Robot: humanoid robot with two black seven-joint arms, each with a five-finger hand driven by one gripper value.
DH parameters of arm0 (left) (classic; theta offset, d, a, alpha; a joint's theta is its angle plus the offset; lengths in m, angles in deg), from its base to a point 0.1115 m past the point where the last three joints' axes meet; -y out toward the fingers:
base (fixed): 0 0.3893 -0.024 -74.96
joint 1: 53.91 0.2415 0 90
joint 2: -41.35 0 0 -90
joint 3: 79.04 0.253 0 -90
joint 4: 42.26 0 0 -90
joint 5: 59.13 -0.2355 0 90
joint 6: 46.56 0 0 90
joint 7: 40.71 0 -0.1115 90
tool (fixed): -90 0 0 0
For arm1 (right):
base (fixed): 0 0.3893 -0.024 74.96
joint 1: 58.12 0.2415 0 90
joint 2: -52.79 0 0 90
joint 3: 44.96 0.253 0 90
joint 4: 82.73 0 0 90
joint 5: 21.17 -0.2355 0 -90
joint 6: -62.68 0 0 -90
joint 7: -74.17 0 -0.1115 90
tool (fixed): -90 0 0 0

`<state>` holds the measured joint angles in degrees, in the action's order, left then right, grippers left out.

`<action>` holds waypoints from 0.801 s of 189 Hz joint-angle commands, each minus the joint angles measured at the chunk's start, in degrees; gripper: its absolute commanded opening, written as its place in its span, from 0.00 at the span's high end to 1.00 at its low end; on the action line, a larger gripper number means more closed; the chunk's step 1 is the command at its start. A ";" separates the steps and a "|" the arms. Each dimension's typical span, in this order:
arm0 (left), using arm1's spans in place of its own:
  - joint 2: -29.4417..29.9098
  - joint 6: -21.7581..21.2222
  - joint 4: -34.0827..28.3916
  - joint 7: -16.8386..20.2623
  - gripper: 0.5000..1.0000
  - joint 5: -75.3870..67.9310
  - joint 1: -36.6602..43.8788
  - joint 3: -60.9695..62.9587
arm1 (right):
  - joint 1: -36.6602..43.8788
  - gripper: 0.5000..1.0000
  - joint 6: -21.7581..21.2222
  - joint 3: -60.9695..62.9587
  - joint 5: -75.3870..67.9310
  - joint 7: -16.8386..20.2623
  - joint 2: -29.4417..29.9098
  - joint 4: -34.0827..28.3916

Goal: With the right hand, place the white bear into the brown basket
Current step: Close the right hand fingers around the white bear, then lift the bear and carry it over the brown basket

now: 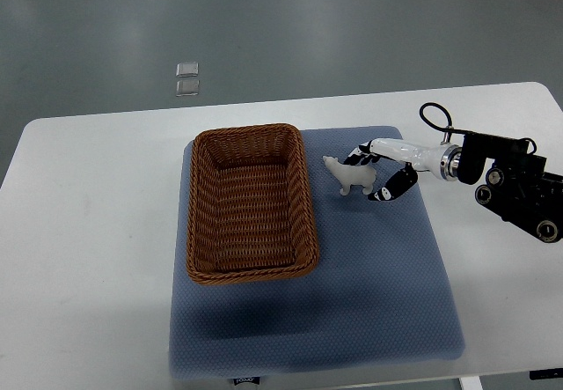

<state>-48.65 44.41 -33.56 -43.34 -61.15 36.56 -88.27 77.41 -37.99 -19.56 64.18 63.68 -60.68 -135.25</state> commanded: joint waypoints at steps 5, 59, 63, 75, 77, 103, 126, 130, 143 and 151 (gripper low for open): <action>0.00 0.00 0.00 0.00 0.00 0.00 0.06 -0.01 | 0.00 0.50 1.09 -0.79 0.61 1.08 0.26 -0.13; 0.00 0.00 0.00 0.00 0.00 0.00 0.06 -0.01 | 0.00 1.00 1.80 -1.05 2.19 1.88 0.26 -0.30; 0.00 0.00 0.00 0.00 0.00 0.00 -0.03 -0.01 | 0.00 1.00 1.88 -1.05 2.28 1.88 0.26 -0.30; 0.00 0.00 0.00 0.00 0.00 0.00 -0.03 -0.01 | -0.09 1.00 2.50 -1.14 2.19 1.88 0.26 -0.30; 0.00 0.00 0.00 0.00 0.00 0.00 -0.03 -0.01 | -0.09 1.00 2.59 -1.14 2.28 1.88 0.26 -0.30; 0.00 0.00 0.00 0.00 0.00 0.00 0.06 -0.01 | 0.00 1.00 5.13 -2.20 2.19 1.70 0.09 -0.30; 0.00 0.00 0.00 0.00 0.00 0.00 -0.03 -0.01 | 0.52 1.00 5.84 -2.02 2.01 1.44 -0.53 -0.48; 0.00 0.00 0.00 0.00 0.00 0.00 -0.03 -0.01 | 1.05 1.00 5.93 -2.02 1.93 1.35 -0.70 -0.57; 0.00 0.00 0.00 0.00 0.00 0.00 -0.03 -0.01 | 2.46 1.00 6.01 -1.85 1.57 1.00 -1.05 -0.83; 0.00 0.00 0.00 0.00 0.00 0.00 -0.03 -0.01 | 3.25 1.00 6.01 -1.49 1.40 0.91 -1.85 -1.09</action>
<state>-48.65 44.41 -33.56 -43.34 -61.15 36.54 -88.27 78.79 -32.12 -21.62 65.96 64.96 -61.44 -135.88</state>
